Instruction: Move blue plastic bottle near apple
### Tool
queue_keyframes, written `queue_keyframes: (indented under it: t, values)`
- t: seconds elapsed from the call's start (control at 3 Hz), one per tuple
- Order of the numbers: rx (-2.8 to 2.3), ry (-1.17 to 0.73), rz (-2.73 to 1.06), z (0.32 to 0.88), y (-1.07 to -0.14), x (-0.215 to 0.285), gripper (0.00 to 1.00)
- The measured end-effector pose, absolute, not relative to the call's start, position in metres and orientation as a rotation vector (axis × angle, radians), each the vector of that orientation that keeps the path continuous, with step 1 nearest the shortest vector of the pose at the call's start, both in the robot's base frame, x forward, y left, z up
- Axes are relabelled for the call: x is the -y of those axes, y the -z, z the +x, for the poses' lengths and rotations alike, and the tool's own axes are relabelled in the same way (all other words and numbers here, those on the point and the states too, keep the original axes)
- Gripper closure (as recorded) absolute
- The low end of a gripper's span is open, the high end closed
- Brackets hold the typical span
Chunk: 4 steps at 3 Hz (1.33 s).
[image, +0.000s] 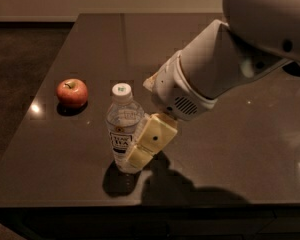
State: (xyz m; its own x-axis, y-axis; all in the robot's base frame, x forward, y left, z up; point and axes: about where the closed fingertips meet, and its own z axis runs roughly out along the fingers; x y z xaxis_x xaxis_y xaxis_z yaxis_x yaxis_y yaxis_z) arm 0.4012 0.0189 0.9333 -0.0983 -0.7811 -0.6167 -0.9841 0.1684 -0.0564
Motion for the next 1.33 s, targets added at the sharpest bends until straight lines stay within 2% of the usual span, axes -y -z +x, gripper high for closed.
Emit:
queue_keyframes:
  t: [0.33, 0.67, 1.33]
  values:
    - [-1.927, -0.579, -1.616, 0.396, -0.929, -0.036, 0.0]
    - [-1.916, -0.623, -1.575, 0.395, -0.93, -0.046, 0.15]
    - [-1.894, -0.674, -1.531, 0.404, -0.937, -0.055, 0.62]
